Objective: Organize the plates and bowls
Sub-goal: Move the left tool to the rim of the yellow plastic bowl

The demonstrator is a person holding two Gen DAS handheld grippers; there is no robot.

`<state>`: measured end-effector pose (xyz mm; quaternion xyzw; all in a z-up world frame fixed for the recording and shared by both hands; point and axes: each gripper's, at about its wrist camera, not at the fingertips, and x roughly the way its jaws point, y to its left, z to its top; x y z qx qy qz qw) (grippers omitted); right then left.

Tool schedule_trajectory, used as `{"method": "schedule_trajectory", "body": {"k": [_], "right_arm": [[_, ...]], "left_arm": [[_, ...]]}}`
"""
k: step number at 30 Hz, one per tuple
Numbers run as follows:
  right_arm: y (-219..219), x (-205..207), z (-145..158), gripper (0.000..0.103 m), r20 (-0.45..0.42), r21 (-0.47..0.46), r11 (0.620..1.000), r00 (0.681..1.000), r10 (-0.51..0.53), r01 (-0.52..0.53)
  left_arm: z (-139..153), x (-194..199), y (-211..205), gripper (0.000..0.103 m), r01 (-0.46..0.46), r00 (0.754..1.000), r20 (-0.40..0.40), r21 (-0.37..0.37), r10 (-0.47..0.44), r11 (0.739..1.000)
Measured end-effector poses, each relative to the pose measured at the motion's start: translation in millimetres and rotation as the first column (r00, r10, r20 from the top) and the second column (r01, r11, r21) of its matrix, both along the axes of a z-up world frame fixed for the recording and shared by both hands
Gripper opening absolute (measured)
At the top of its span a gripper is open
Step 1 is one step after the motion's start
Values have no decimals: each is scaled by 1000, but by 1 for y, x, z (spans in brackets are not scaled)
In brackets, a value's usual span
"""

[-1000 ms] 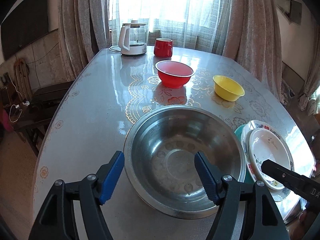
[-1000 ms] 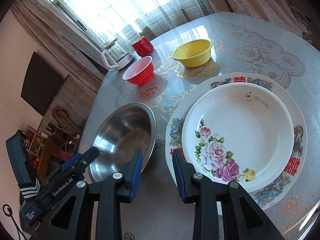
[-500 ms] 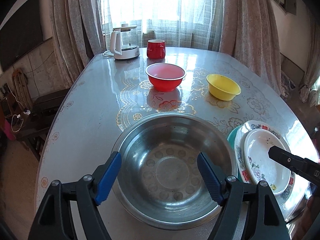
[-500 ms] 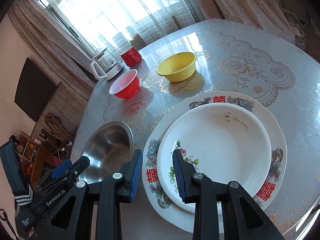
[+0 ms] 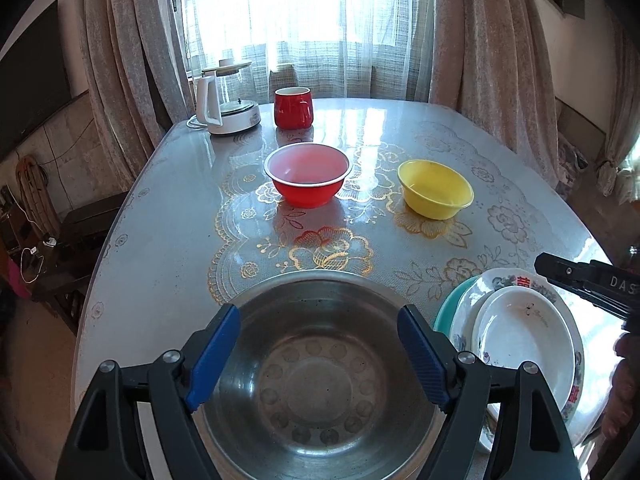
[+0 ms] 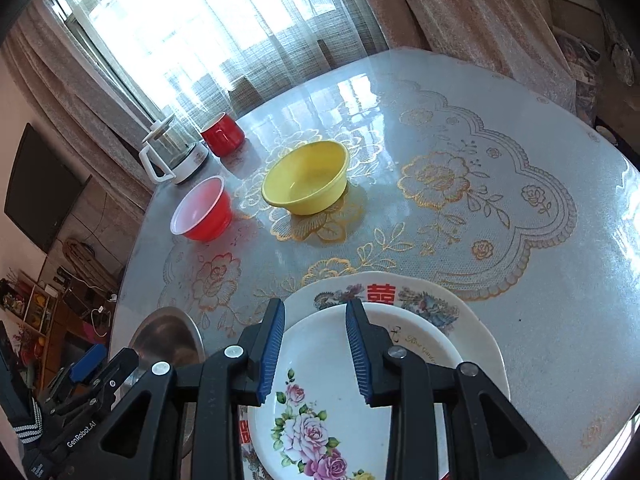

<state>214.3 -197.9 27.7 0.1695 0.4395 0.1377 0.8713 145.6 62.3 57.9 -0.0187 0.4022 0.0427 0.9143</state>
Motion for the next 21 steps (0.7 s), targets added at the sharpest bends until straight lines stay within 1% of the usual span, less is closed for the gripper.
{"method": "schedule_trajectory", "body": {"k": [3,7,9,11,14,16,19,21], "right_arm": [[-6,23,1,36,-8,-1,1000,1000,-16,16],[-9,61,1,38,-20,-13,999,999,-33,33],[-10,81,-1,39,-36,-16,999,998,-47,47],[-11,103,-8,39,-75,23,999,996,-47,49],[-14,132,-23,39,-155,98,991,985,-77,93],[-14,148,-34,39,-197,114,986,976,-94,119],[-11,165,-46,39,-230,136,980,967,-113,147],[-7,173,-53,39,-234,155,977,967,-105,143]], "left_arm": [[4,12,-3,81,2,1000,2,-6,-2,1000],[7,29,-3,82,4,1000,-12,-51,-5,999],[9,35,-3,82,-4,1000,-12,-58,3,998],[10,43,-4,82,-3,1000,-15,-64,2,998],[11,56,-4,82,0,1000,-30,-85,-2,996],[11,63,-3,82,-3,999,-34,-96,-1,995],[11,73,-3,82,-6,999,-44,-102,2,995],[11,81,-5,82,-3,998,-57,-108,-3,994]]}}
